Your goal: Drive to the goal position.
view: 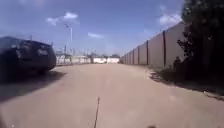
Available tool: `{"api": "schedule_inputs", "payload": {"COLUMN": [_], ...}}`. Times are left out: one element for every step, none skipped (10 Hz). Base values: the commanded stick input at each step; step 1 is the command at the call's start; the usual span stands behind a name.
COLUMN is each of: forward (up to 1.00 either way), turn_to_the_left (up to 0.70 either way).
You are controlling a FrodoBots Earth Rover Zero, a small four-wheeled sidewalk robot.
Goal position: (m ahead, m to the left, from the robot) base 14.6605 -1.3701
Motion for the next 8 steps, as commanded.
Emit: {"api": "schedule_inputs", "payload": {"forward": [1.00, 1.00, 1.00, 1.00, 1.00, 1.00, 1.00, 1.00], "turn_to_the_left": [0.00, 0.00, 0.00, 0.00, 0.00, 0.00, 0.00, 0.00]}}
